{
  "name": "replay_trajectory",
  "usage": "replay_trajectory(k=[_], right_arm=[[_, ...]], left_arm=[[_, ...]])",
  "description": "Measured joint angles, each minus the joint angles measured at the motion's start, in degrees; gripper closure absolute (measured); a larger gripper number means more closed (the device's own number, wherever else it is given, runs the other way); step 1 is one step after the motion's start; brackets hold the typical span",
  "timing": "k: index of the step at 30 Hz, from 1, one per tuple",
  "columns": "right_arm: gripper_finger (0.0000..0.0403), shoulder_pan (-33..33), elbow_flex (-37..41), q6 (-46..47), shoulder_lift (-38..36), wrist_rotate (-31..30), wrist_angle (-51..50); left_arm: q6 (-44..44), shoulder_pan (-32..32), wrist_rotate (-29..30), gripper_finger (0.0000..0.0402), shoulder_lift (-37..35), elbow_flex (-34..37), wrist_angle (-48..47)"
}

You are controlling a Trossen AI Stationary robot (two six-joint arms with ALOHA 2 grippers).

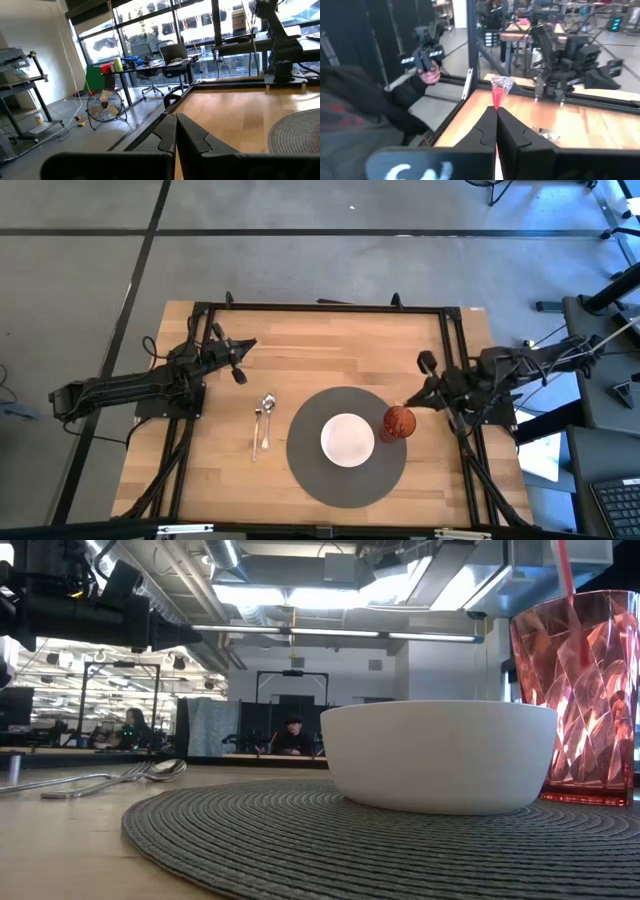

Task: Pick & Place Utensil
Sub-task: Put the orange straw into the orange cup

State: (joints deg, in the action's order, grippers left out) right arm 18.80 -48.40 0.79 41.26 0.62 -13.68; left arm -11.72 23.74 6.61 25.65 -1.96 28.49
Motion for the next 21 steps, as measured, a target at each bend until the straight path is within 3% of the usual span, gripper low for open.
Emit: replay_trajectory(k=[4, 12, 21], right_arm=[[0.0403, 2.29, 0.0, -1.93, 1.7, -2.65, -1.14], [0.0403, 5.36, 0.02, 3.24, 7.63, -15.4, 0.34], [0.0403, 9.34, 0.01, 5.22, 10.65, -20.76, 0.41]], left_arm=[[0.01, -0.01, 0.24, 0.0398, 0.0, 0.0, 0.0], [0.45, -0.01, 0.33, 0.0398, 0.0, 0.0, 0.0], [0.45, -0.01, 0.35, 0.0398, 0.0, 0.0, -0.02]])
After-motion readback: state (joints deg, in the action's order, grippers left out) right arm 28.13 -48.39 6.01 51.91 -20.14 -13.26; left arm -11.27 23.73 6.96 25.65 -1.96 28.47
